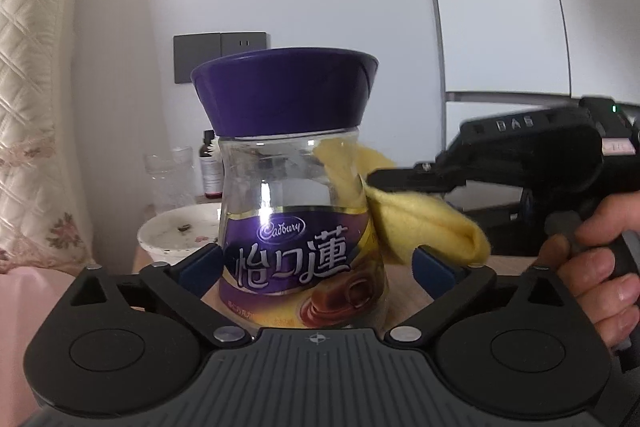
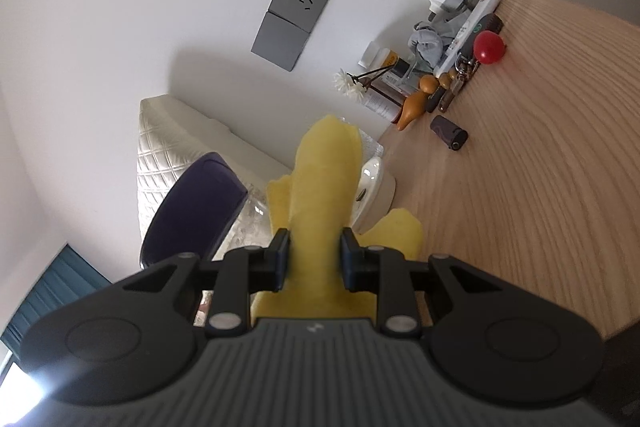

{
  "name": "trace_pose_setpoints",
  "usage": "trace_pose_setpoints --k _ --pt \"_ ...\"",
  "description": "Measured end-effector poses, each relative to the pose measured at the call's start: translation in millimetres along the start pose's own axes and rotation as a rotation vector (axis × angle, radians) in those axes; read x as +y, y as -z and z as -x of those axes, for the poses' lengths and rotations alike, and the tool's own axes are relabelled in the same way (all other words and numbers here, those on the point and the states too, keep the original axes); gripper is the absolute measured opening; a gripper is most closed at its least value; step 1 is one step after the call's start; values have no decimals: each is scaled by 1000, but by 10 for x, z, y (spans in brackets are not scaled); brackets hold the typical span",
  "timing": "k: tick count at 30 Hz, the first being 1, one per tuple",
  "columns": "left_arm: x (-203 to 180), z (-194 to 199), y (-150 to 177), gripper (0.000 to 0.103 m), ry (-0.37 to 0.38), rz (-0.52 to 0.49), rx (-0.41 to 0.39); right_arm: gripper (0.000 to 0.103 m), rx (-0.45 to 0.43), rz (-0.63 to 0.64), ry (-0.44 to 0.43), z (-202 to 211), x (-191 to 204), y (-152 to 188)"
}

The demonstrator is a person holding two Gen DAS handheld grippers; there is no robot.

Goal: Clean container

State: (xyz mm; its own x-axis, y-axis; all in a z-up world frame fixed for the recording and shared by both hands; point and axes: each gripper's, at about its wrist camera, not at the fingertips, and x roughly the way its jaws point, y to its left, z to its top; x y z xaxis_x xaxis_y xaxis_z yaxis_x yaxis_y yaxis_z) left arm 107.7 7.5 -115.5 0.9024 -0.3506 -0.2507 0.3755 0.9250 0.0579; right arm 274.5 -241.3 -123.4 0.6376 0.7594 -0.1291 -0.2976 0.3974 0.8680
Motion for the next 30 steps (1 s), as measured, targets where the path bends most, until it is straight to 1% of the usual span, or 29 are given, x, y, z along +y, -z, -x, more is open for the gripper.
trace_pose_setpoints --k 5,8,10,12,15,17,20,23,24,30 --pt "130 -21 -24 103 43 5 9 27 4 1 7 54 -7 44" --pt "233 -52 -34 103 71 20 35 27 7 0 10 88 -13 76" --pt "308 -90 -41 103 67 42 64 27 9 -2 12 111 -17 97" --pt "379 -115 -41 103 96 61 71 27 11 -3 14 133 -21 118" --pt "379 -152 -19 103 114 53 85 27 26 -2 17 122 -23 134" --pt "330 -132 -9 103 96 38 83 27 31 0 18 93 -23 128" --pt "271 -137 -20 103 69 57 78 27 44 -4 -3 113 -57 54" --pt "150 -96 2 103 32 73 74 27 33 2 1 116 -7 55" --pt "148 -146 -71 103 22 78 73 27 29 8 5 117 12 57" --pt "-3 -58 -65 103 -45 84 78 27 2 14 22 142 109 62"
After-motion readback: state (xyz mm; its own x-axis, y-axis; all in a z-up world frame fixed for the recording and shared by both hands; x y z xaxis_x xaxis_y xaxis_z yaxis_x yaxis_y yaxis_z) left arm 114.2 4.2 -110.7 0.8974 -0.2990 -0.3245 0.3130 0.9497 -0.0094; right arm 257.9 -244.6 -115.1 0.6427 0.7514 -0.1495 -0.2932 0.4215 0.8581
